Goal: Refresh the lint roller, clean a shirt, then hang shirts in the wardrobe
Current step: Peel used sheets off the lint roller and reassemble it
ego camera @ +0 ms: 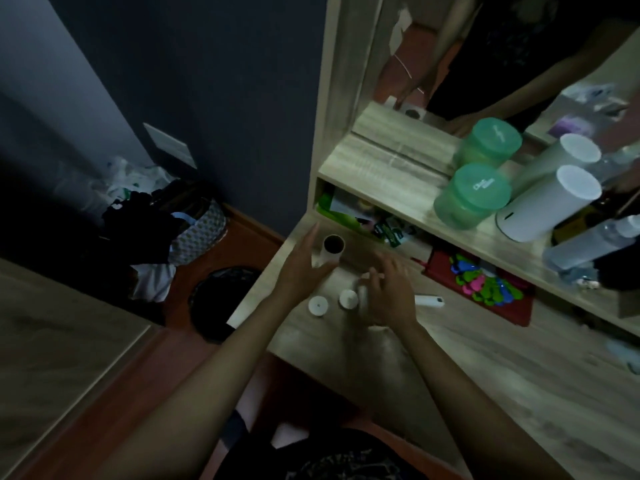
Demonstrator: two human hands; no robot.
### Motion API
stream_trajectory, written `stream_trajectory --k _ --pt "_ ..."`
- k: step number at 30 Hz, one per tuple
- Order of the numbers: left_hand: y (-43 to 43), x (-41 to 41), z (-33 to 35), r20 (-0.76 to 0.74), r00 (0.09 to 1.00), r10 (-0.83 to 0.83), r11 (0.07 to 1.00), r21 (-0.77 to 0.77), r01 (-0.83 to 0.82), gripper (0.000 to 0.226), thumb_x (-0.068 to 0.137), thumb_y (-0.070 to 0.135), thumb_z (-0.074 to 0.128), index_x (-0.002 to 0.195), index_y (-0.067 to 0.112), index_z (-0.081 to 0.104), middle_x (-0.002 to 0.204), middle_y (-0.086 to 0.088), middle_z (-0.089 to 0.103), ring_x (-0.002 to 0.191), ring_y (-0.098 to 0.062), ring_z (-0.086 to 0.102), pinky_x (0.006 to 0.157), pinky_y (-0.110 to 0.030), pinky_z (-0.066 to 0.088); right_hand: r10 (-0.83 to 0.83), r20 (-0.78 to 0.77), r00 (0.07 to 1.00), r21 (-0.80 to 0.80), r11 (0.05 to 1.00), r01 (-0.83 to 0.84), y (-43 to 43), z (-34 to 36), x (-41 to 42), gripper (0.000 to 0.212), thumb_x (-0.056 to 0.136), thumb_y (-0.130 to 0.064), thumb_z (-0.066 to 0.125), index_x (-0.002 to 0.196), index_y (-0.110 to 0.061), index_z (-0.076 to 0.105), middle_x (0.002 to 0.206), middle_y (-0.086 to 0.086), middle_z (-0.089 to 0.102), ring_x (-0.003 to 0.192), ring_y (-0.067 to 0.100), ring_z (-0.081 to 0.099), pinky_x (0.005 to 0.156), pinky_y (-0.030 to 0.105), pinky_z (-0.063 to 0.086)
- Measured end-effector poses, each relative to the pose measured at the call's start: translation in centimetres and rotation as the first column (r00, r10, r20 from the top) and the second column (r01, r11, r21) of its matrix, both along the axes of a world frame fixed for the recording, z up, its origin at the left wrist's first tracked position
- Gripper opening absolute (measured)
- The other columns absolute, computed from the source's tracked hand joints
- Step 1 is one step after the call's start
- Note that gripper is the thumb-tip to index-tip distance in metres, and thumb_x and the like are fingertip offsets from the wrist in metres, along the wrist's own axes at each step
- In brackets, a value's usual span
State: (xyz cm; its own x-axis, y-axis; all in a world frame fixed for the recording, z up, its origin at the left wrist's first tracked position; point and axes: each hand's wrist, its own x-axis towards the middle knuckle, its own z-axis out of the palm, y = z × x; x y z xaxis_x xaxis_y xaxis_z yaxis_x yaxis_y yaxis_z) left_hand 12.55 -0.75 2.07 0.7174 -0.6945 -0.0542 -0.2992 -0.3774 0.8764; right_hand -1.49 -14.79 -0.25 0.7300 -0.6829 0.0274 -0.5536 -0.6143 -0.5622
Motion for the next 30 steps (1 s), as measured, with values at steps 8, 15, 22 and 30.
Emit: stream_trajectory --k 8,15,22,30 --pt "-2.2 -0.6 -1.1 0.184 0.983 -0.025 0.999 0.045 0.017 0.07 0.082 0.021 0.074 0.143 0.018 0.042 0.139 -0.006 0.052 0.127 -0.019 0.049 0.101 -0.024 0.039 0.04 -0.165 0.985 0.063 0.998 -0.03 -2.8 -1.3 -1.3 0.037 0.093 -0.013 0.051 0.129 -0.005 0.053 0.13 0.017 0.054 0.114 0.035 0.052 0.09 0.039 0.044" --pt "-2.5 -0.6 -0.6 0.23 0.973 0.011 0.999 0.037 -0.02 0.047 0.079 0.017 0.073 0.123 0.025 0.057 0.117 0.005 0.062 0.107 -0.012 0.059 0.089 -0.032 0.05 0.034 -0.196 0.98 0.056 0.998 -0.024 -3.0 -1.4 -1.1 0.031 0.096 -0.02 0.048 0.123 -0.014 0.059 0.12 0.011 0.063 0.105 0.03 0.06 0.084 0.038 0.05" --pt "-0.1 -1.7 1.4 -0.189 0.937 0.293 0.942 -0.11 -0.317 0.034 0.083 0.017 0.073 0.113 0.026 0.06 0.108 0.016 0.061 0.095 -0.002 0.061 0.079 -0.024 0.055 -0.01 -0.215 0.977 -0.017 1.0 0.007 -2.6 -1.5 -1.5 0.025 0.096 -0.018 0.046 0.115 -0.013 0.063 0.105 0.011 0.068 0.093 0.028 0.065 0.075 0.034 0.05" --pt "4.3 -2.7 1.2 -0.807 0.49 0.328 0.722 -0.12 -0.681 0.037 0.091 0.014 0.064 0.127 0.014 0.057 0.119 -0.01 0.061 0.091 -0.017 0.07 0.077 -0.03 0.06 -0.069 -0.219 0.973 -0.02 0.998 0.066 -1.6 -1.7 -3.2 0.024 0.097 -0.022 0.044 0.104 -0.008 0.063 0.099 0.013 0.065 0.09 0.029 0.063 0.07 0.033 0.046"
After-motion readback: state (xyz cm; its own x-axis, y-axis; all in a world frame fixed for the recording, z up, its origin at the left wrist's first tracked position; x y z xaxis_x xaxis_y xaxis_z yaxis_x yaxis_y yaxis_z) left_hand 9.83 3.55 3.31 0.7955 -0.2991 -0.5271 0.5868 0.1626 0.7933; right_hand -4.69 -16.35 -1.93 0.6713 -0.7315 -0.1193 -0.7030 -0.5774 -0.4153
